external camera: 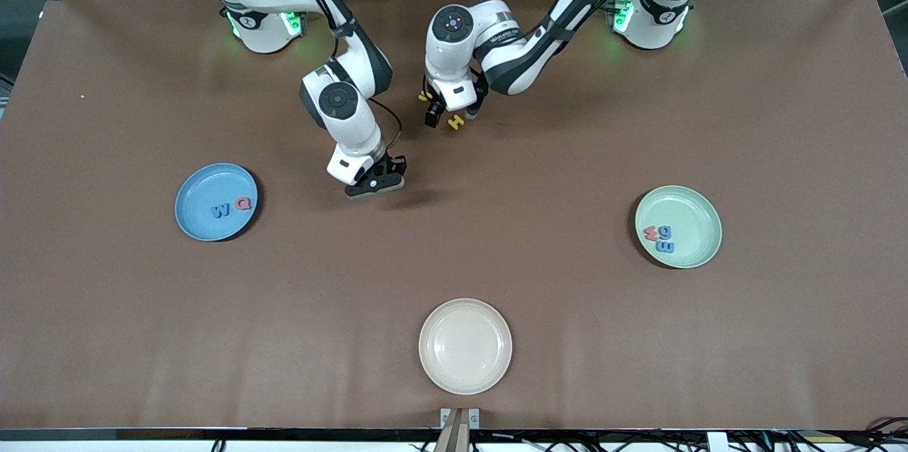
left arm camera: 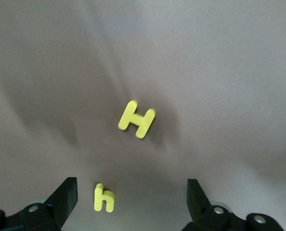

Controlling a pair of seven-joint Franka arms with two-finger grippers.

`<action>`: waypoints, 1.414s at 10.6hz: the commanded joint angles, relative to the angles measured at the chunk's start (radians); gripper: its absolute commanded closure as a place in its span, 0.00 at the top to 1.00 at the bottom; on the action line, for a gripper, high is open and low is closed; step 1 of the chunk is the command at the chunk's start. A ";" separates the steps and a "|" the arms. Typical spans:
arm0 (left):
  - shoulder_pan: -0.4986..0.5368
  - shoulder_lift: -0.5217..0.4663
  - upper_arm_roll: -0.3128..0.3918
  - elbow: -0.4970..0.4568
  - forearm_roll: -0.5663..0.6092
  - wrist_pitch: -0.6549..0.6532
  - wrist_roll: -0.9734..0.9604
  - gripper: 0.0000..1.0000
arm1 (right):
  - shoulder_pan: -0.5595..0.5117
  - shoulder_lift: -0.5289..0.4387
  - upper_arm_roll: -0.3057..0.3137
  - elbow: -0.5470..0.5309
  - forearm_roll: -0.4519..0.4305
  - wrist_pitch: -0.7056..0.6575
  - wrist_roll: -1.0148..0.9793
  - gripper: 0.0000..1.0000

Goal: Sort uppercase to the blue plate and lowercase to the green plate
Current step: 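Place the cyan K on the blue plate while the left gripper grasps h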

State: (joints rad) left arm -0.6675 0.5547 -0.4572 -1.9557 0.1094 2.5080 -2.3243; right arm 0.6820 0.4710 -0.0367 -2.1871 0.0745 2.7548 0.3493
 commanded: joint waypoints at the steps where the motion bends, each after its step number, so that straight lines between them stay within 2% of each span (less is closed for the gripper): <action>1: -0.026 0.028 -0.003 0.032 0.032 0.012 -0.047 1.00 | -0.002 0.021 0.003 0.012 -0.028 0.006 0.020 0.29; 4: -0.044 0.077 -0.003 0.046 0.082 0.061 -0.101 1.00 | -0.009 0.020 0.003 0.013 -0.045 0.000 0.020 0.24; 7: -0.050 0.116 -0.004 0.067 0.162 0.074 -0.173 1.00 | -0.013 0.020 0.003 0.023 -0.045 -0.009 0.017 0.23; 10: -0.063 0.119 -0.005 0.075 0.161 0.074 -0.173 1.00 | -0.019 0.014 -0.012 0.075 -0.048 -0.111 -0.019 0.23; 13: -0.093 0.134 -0.005 0.075 0.162 0.074 -0.175 1.00 | -0.028 0.012 -0.049 0.134 -0.048 -0.228 -0.153 0.23; 15: -0.109 0.154 -0.005 0.095 0.161 0.075 -0.175 1.00 | -0.038 0.014 -0.104 0.136 -0.051 -0.238 -0.318 0.23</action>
State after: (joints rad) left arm -0.7638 0.6812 -0.4605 -1.8949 0.2403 2.5779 -2.4718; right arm 0.6632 0.4761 -0.1109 -2.0654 0.0361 2.5328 0.1412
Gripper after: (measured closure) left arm 0.000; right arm 0.714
